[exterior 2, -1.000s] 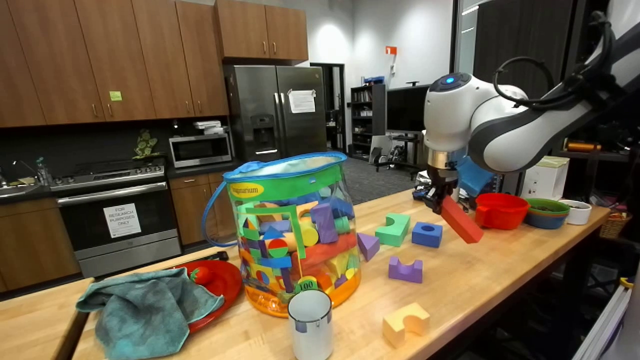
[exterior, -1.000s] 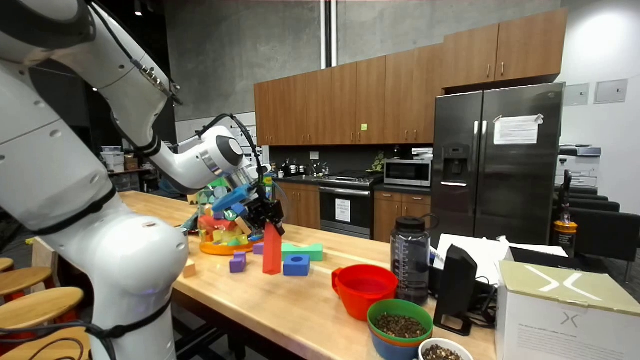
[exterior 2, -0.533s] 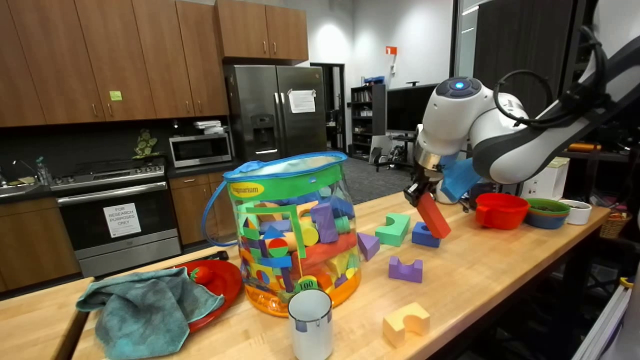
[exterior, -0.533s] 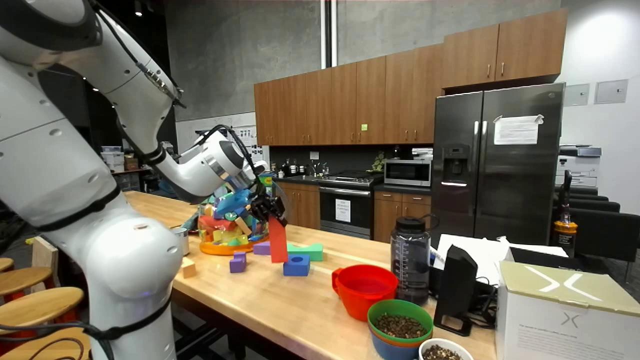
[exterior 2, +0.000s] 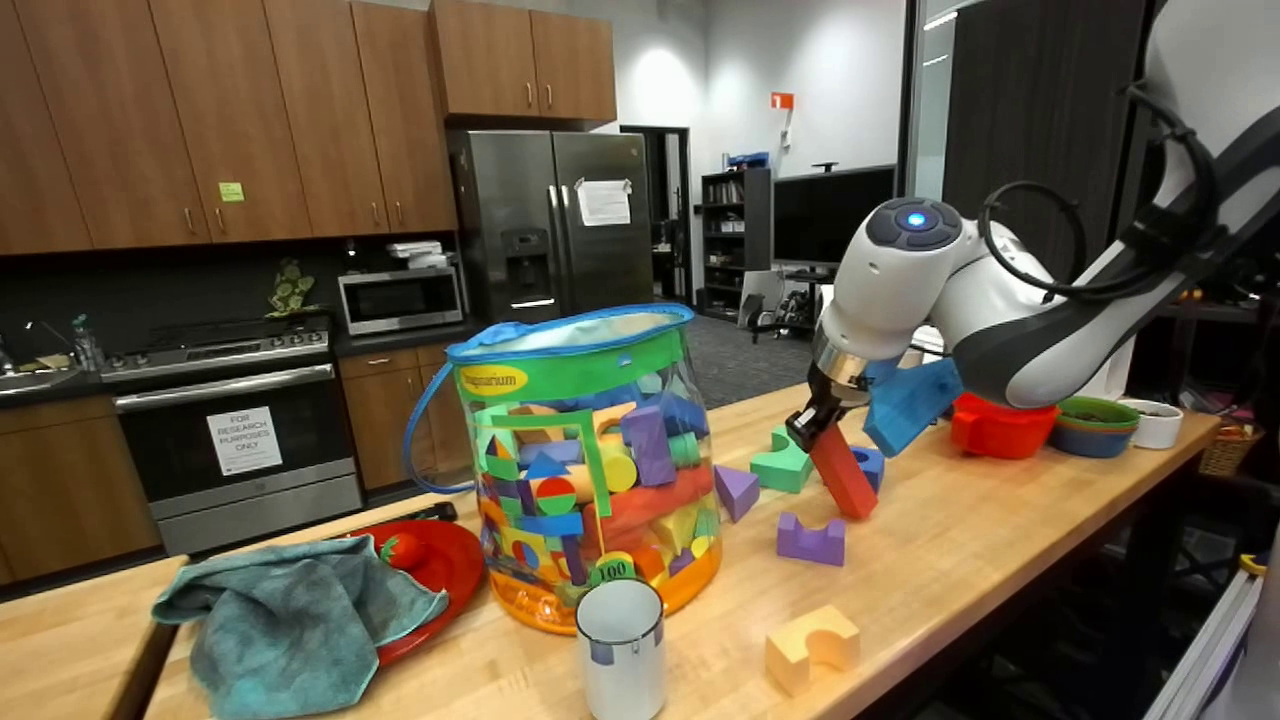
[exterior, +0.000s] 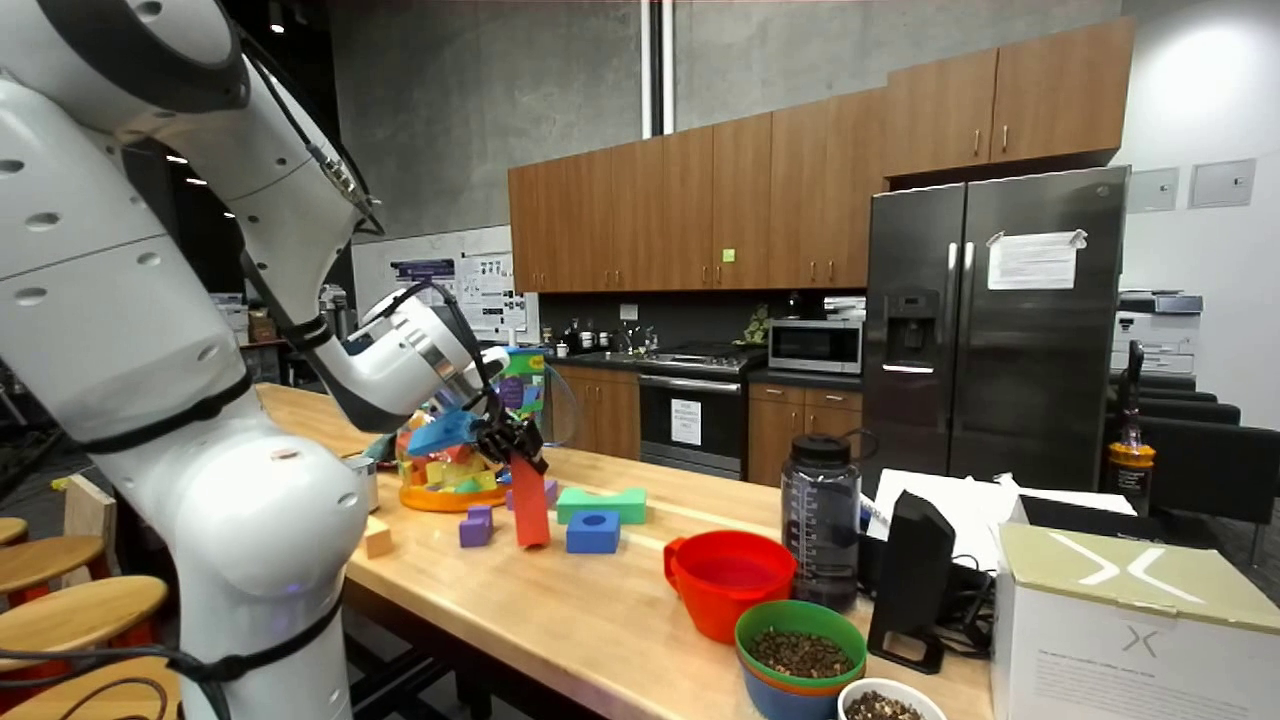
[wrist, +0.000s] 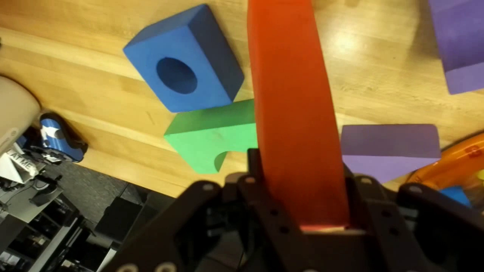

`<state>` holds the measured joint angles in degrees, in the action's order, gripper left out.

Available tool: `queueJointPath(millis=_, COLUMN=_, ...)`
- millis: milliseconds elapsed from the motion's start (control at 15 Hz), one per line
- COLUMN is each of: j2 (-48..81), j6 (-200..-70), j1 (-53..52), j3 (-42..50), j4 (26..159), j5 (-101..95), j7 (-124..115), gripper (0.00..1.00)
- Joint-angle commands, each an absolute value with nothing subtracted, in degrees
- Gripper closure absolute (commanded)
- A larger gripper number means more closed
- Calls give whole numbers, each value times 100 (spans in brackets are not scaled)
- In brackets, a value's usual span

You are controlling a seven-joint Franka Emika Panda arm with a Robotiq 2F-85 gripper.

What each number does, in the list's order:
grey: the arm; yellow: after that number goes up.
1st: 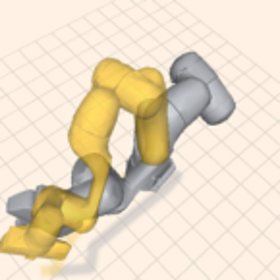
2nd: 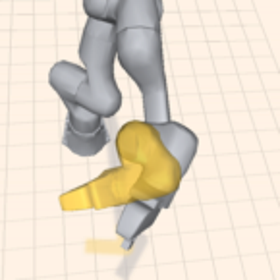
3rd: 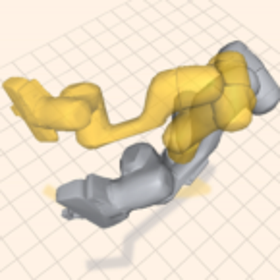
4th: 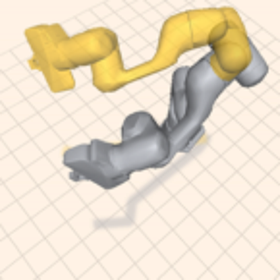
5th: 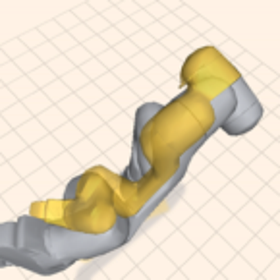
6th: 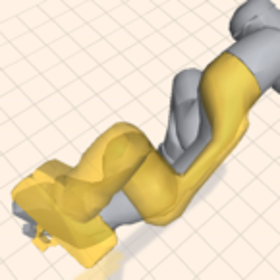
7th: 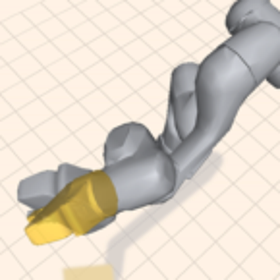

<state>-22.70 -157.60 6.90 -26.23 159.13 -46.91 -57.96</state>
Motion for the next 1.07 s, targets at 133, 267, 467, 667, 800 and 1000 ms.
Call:
queueJointPath(millis=133, j2=-1877, j6=-15968, j1=209, j3=-2403, j4=16016, j5=-4508, j7=-5662, gripper=84)
queueJointPath(millis=267, j2=-1826, j6=-15959, j1=123, j3=-2362, j4=15973, j5=-4536, j7=-5624, gripper=84)
queueJointPath(millis=467, j2=-1828, j6=-15931, j1=-2, j3=-2285, j4=15990, j5=-4485, j7=-5500, gripper=46)
queueJointPath(millis=667, j2=-1631, j6=-15834, j1=-197, j3=-2194, j4=15892, j5=-4362, j7=-5460, gripper=23)
queueJointPath(millis=800, j2=-1502, j6=-15780, j1=-372, j3=-2130, j4=15887, j5=-4143, j7=-5362, gripper=9)
queueJointPath(millis=1000, j2=-1394, j6=-15725, j1=-547, j3=-2009, j4=15884, j5=-3867, j7=-5249, gripper=0)
